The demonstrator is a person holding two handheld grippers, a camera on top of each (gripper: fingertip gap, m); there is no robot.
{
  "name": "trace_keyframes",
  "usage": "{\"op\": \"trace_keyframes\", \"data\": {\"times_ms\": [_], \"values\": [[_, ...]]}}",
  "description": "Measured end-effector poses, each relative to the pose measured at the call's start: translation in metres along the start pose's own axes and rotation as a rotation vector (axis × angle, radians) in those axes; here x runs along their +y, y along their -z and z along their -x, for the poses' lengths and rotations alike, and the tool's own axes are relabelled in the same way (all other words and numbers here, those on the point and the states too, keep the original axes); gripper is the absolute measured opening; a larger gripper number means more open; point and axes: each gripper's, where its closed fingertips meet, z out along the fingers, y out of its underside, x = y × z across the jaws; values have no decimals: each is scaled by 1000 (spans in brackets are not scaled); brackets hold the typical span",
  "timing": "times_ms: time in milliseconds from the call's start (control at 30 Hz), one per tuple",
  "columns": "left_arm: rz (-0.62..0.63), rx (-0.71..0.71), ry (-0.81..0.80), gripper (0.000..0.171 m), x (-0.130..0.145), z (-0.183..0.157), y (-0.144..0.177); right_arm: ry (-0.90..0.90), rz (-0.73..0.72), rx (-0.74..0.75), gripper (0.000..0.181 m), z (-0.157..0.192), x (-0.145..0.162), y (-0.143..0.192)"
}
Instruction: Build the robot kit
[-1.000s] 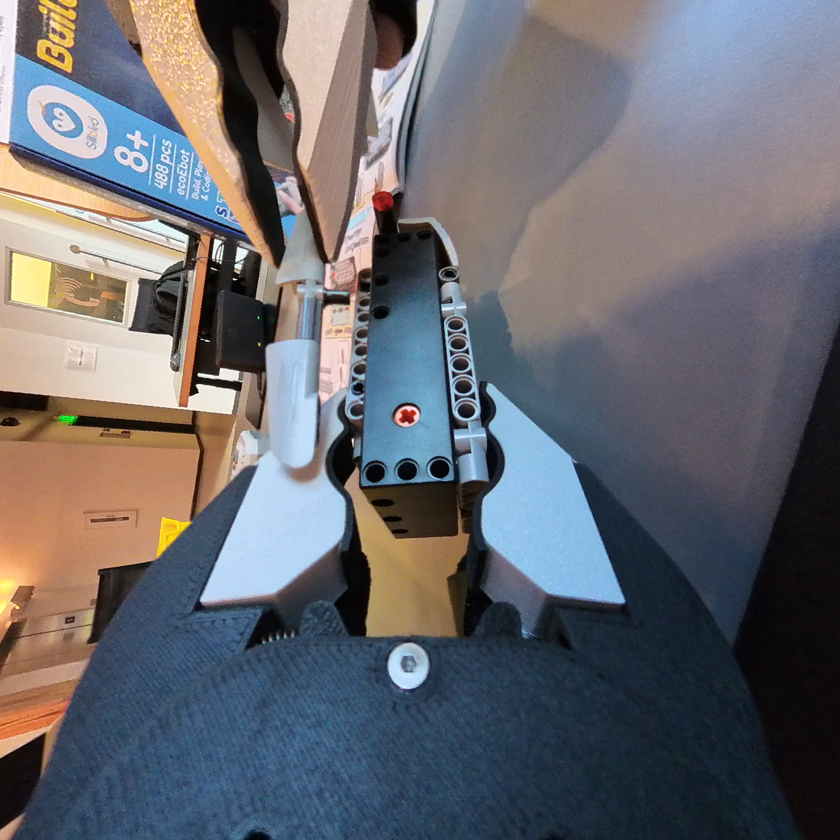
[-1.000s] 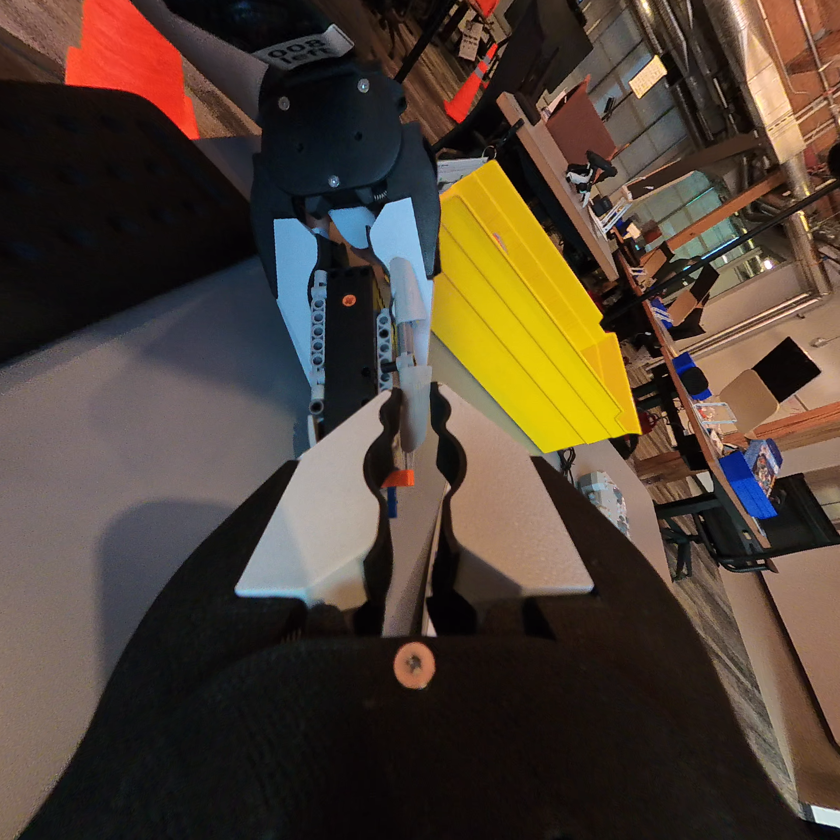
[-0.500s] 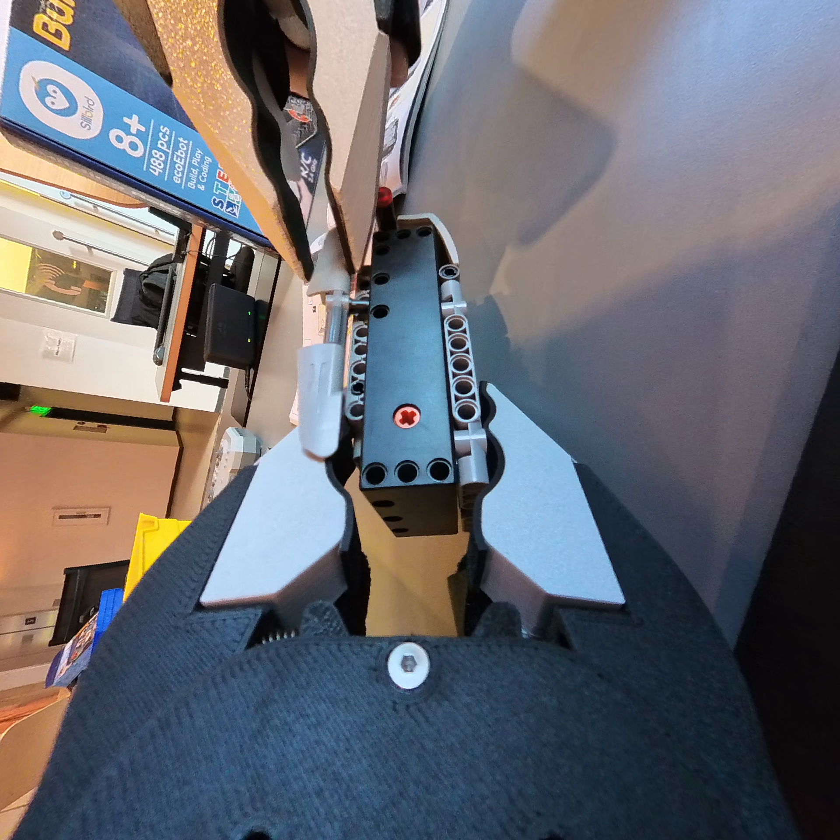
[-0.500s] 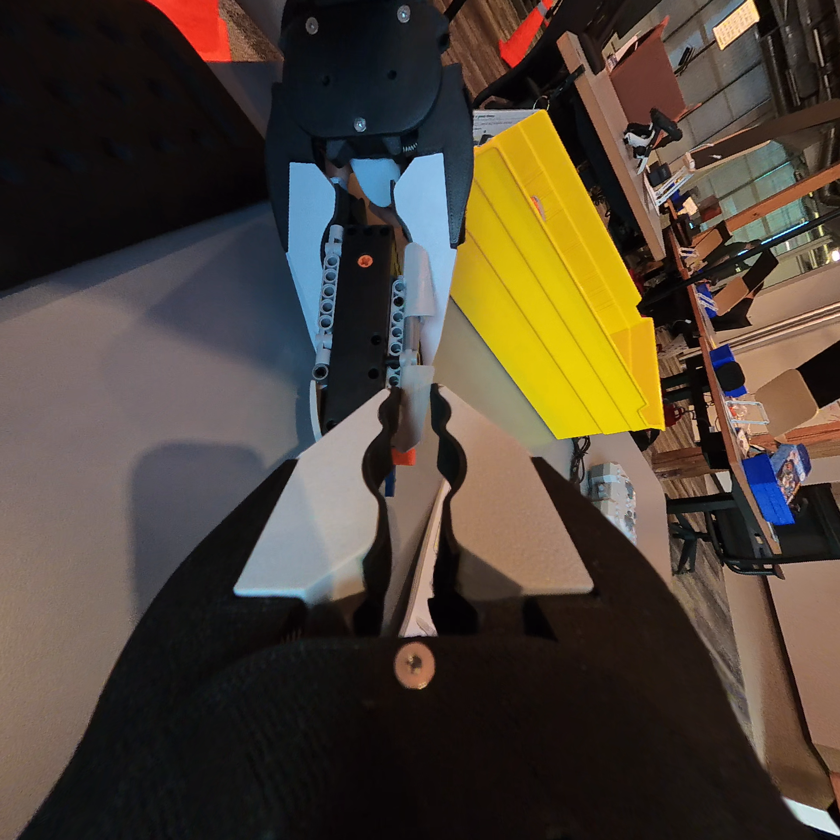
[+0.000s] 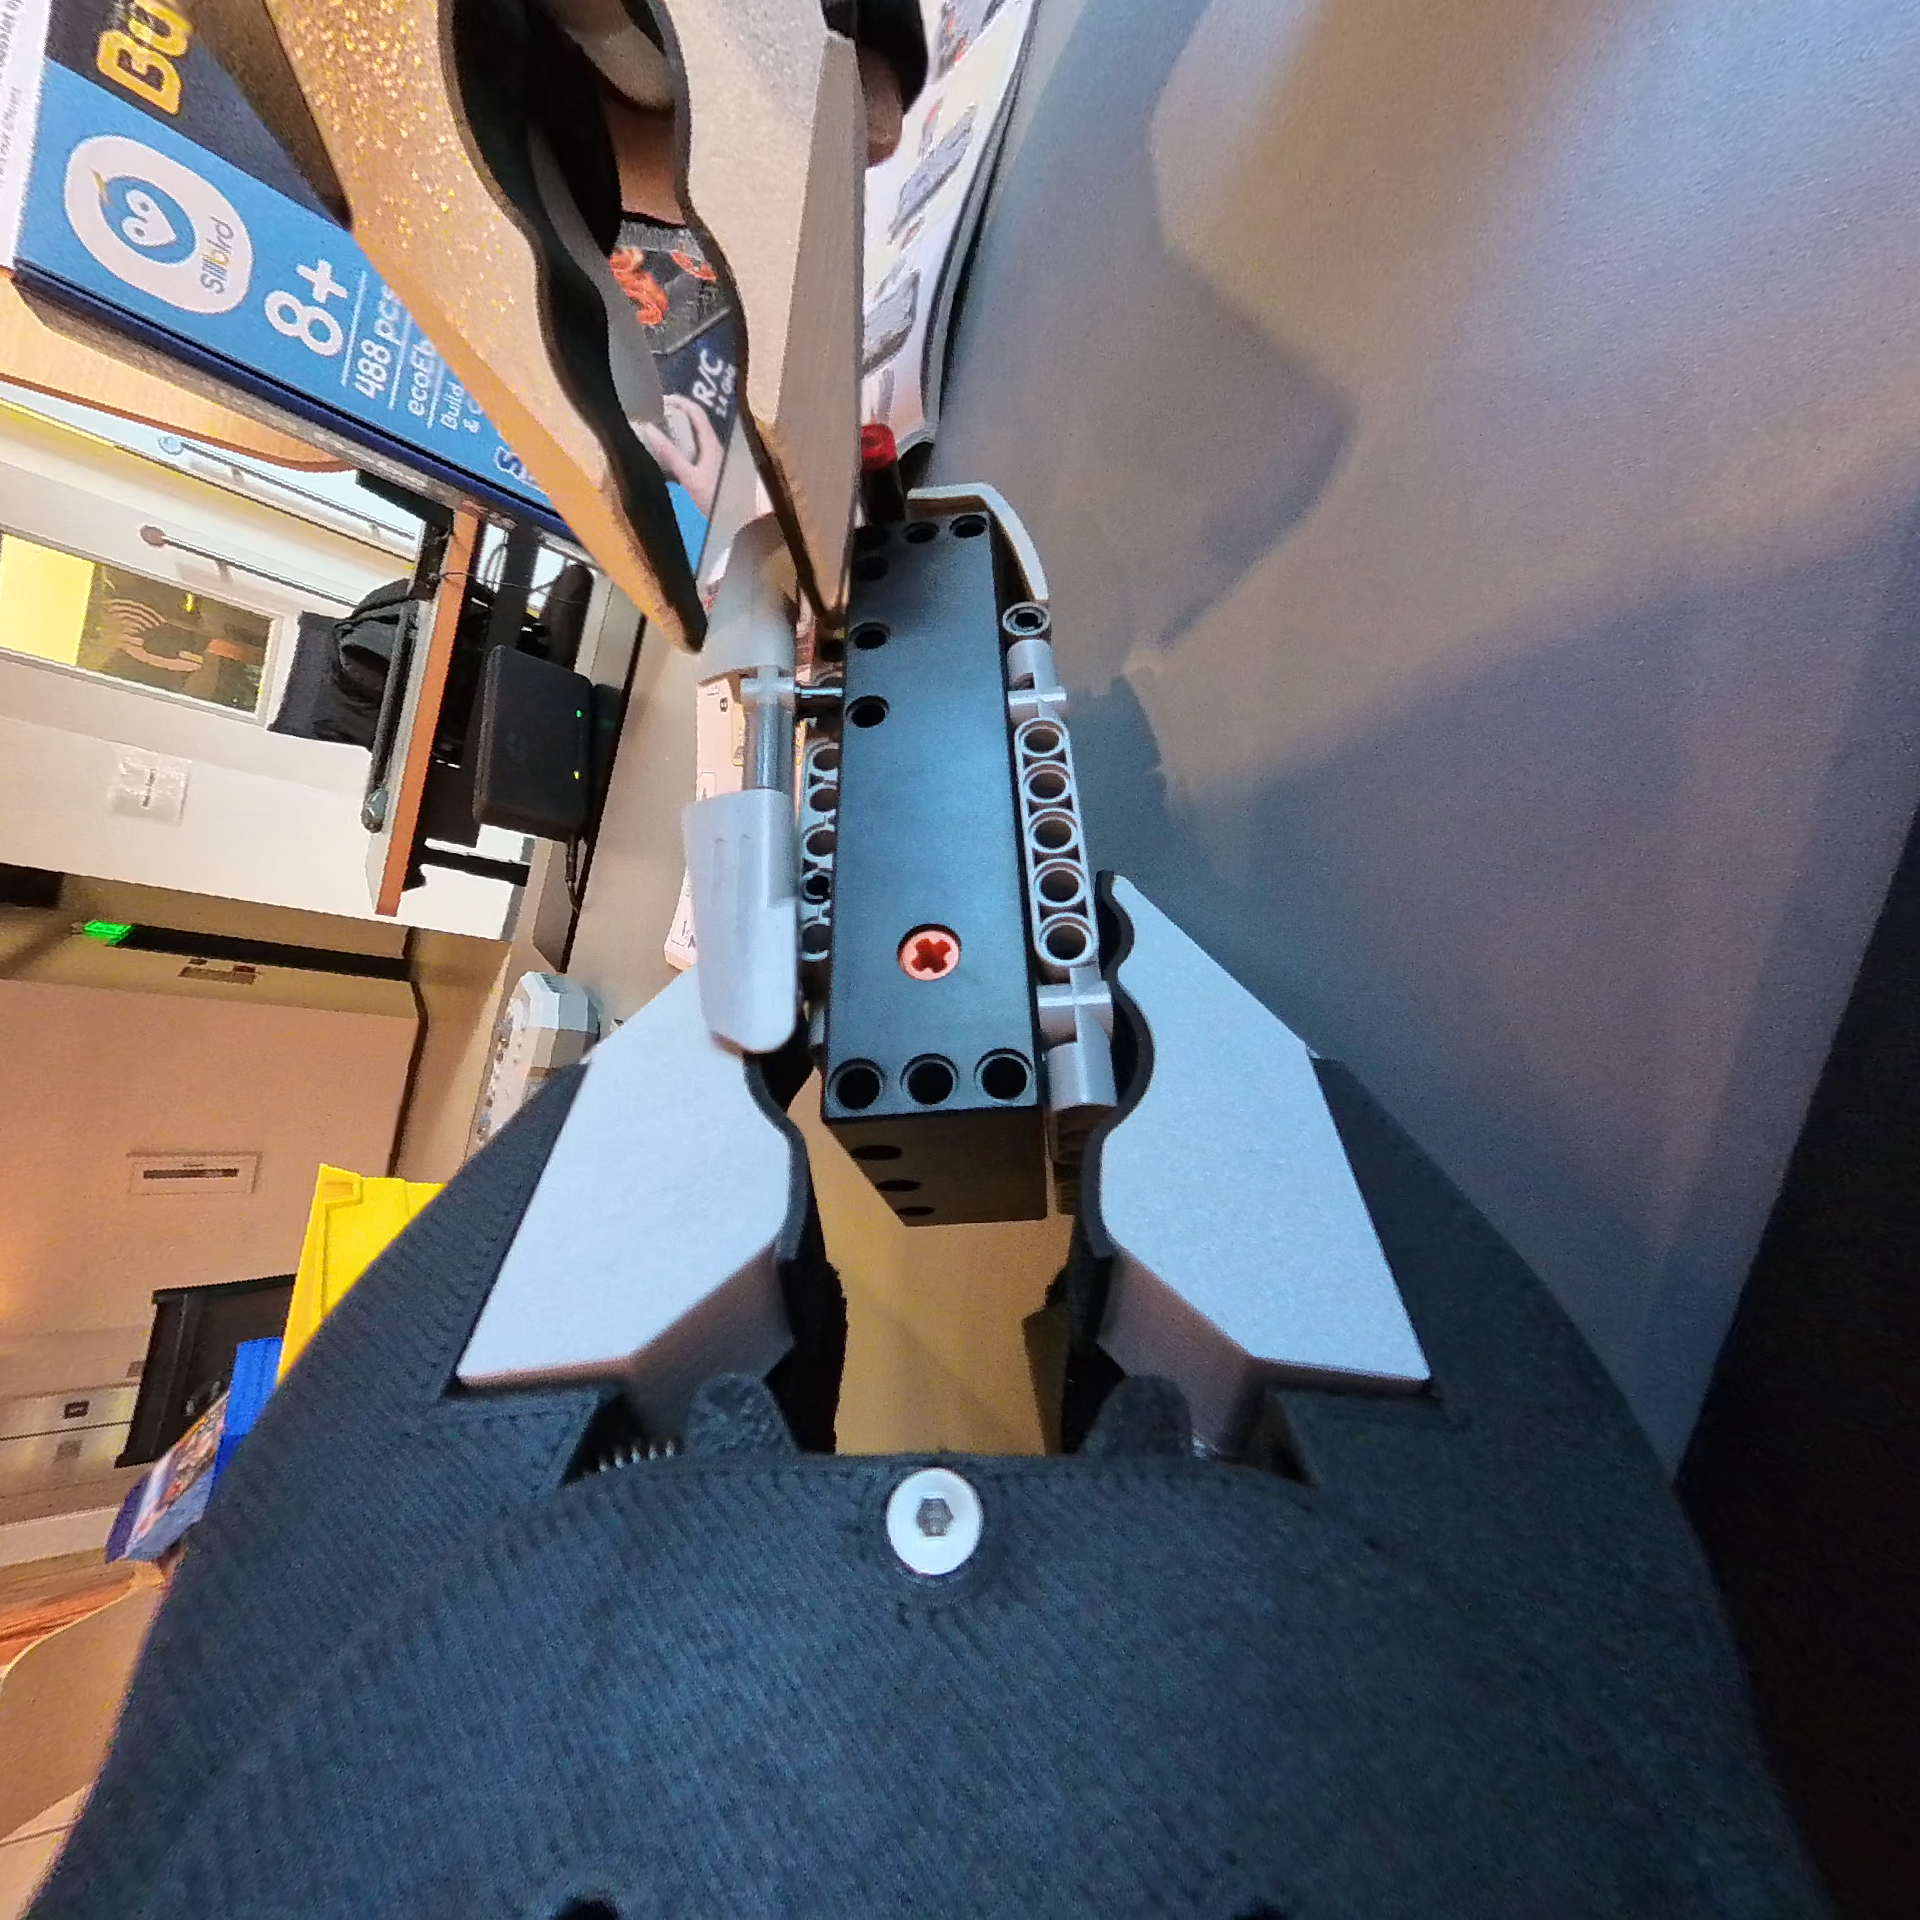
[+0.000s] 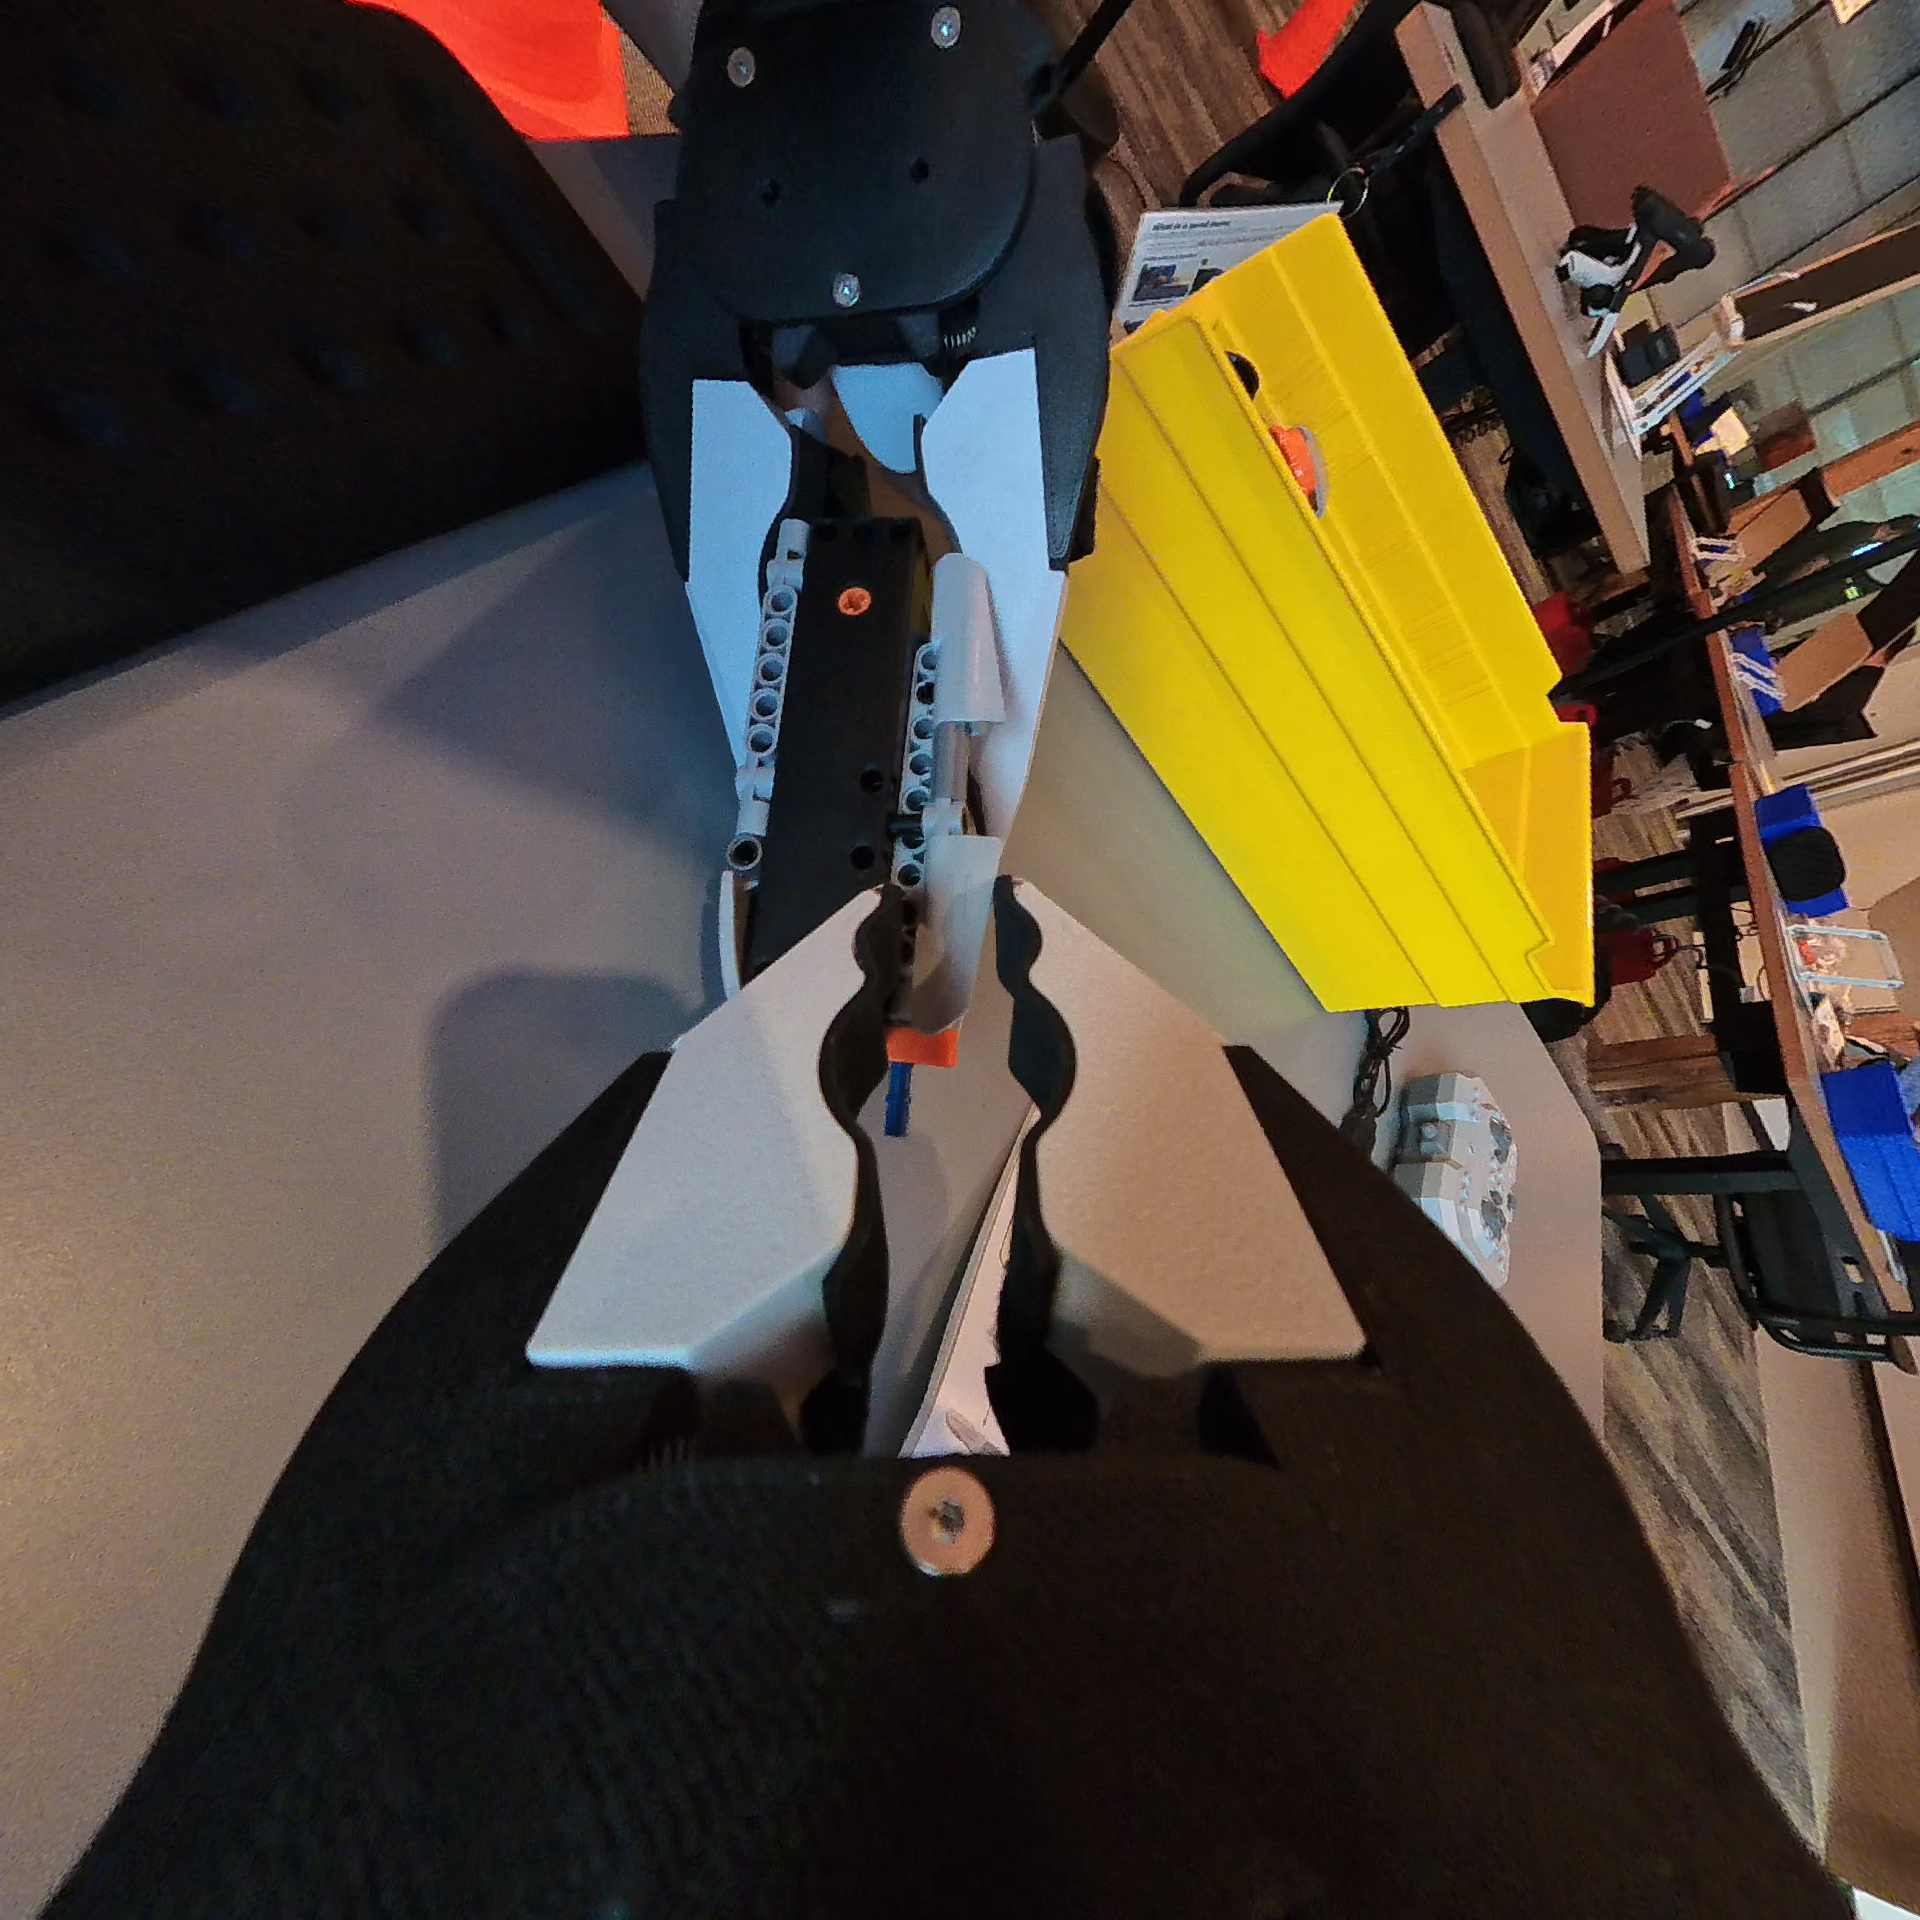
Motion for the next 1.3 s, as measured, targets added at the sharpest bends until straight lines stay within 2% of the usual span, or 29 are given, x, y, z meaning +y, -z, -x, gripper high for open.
{"op": "trace_keyframes", "data": {"times_ms": [500, 567, 667, 733, 867, 1167, 1300], "values": [[4, 3, -2, 51, 0, 0, 0, -17, -21, -11, 24, 1, -5, 2], [6, 5, 2, 51, 0, 0, 0, -27, -37, 2, 33, 0, -9, 3], [7, 12, 11, 51, 0, 0, -1, -23, -41, 27, 59, 4, -20, 4], [7, 23, 27, 51, 0, 1, -1, 20, 24, 48, 65, 9, -17, 1], [15, 46, 39, 51, -1, 1, -2, 70, 144, 47, 59, 14, -7, -3], [44, 87, 55, 51, 0, 2, -4, -4, 251, -41, 65, 10, -10, -9], [63, 95, 51, 51, -1, 3, -4, -23, 356, -91, 57, 15, -3, -11]]}}
